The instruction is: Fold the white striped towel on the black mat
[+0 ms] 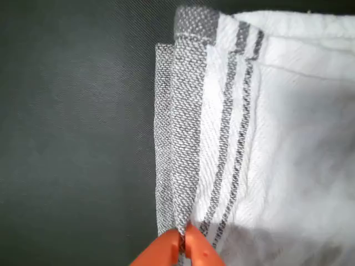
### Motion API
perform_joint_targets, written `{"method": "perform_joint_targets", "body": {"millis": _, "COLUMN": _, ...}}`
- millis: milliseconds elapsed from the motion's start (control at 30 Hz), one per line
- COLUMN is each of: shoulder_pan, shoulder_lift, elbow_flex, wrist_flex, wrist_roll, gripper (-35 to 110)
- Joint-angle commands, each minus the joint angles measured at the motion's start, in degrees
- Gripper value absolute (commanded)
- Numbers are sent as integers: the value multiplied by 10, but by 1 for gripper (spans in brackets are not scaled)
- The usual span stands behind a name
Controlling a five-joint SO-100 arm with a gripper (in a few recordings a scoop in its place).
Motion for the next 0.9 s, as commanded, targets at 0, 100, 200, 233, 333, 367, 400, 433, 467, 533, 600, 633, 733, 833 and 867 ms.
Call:
{"method": "perform_joint_targets", "body": {"millis": 0, "shoulder_pan": -17, "shoulder_lift": 47, "elbow_flex": -32, "wrist_flex": 20, "wrist_roll": 1, "gripper": 0}}
{"method": "perform_joint_targets", "body": {"millis": 100, "shoulder_pan": -6, "shoulder_lift": 62, "elbow_flex": -43, "wrist_flex": 41, "wrist_roll": -3, "gripper": 0}}
{"method": "perform_joint_targets", "body": {"millis": 200, "shoulder_pan": 27, "shoulder_lift": 89, "elbow_flex": -42, "wrist_flex": 56, "wrist_roll": -20, "gripper": 0}}
{"method": "perform_joint_targets", "body": {"millis": 233, "shoulder_pan": 43, "shoulder_lift": 100, "elbow_flex": -41, "wrist_flex": 58, "wrist_roll": -28, "gripper": 0}}
{"method": "perform_joint_targets", "body": {"millis": 333, "shoulder_pan": 100, "shoulder_lift": 135, "elbow_flex": -37, "wrist_flex": 67, "wrist_roll": -61, "gripper": 0}}
{"method": "perform_joint_targets", "body": {"millis": 367, "shoulder_pan": 120, "shoulder_lift": 144, "elbow_flex": -38, "wrist_flex": 68, "wrist_roll": -73, "gripper": 0}}
{"method": "perform_joint_targets", "body": {"millis": 400, "shoulder_pan": 140, "shoulder_lift": 150, "elbow_flex": -40, "wrist_flex": 68, "wrist_roll": -82, "gripper": 0}}
{"method": "perform_joint_targets", "body": {"millis": 433, "shoulder_pan": 157, "shoulder_lift": 156, "elbow_flex": -40, "wrist_flex": 69, "wrist_roll": -94, "gripper": 0}}
{"method": "perform_joint_targets", "body": {"millis": 467, "shoulder_pan": 174, "shoulder_lift": 160, "elbow_flex": -40, "wrist_flex": 69, "wrist_roll": -104, "gripper": 0}}
{"method": "perform_joint_targets", "body": {"millis": 533, "shoulder_pan": 204, "shoulder_lift": 170, "elbow_flex": -36, "wrist_flex": 68, "wrist_roll": -123, "gripper": 0}}
{"method": "perform_joint_targets", "body": {"millis": 600, "shoulder_pan": 231, "shoulder_lift": 179, "elbow_flex": -33, "wrist_flex": 65, "wrist_roll": -135, "gripper": 0}}
{"method": "perform_joint_targets", "body": {"millis": 633, "shoulder_pan": 246, "shoulder_lift": 184, "elbow_flex": -33, "wrist_flex": 69, "wrist_roll": -144, "gripper": 0}}
{"method": "perform_joint_targets", "body": {"millis": 733, "shoulder_pan": 294, "shoulder_lift": 189, "elbow_flex": -28, "wrist_flex": 62, "wrist_roll": -166, "gripper": 0}}
{"method": "perform_joint_targets", "body": {"millis": 833, "shoulder_pan": 339, "shoulder_lift": 187, "elbow_flex": -25, "wrist_flex": 41, "wrist_roll": -184, "gripper": 0}}
{"method": "perform_joint_targets", "body": {"millis": 867, "shoulder_pan": 354, "shoulder_lift": 185, "elbow_flex": -24, "wrist_flex": 33, "wrist_roll": -186, "gripper": 0}}
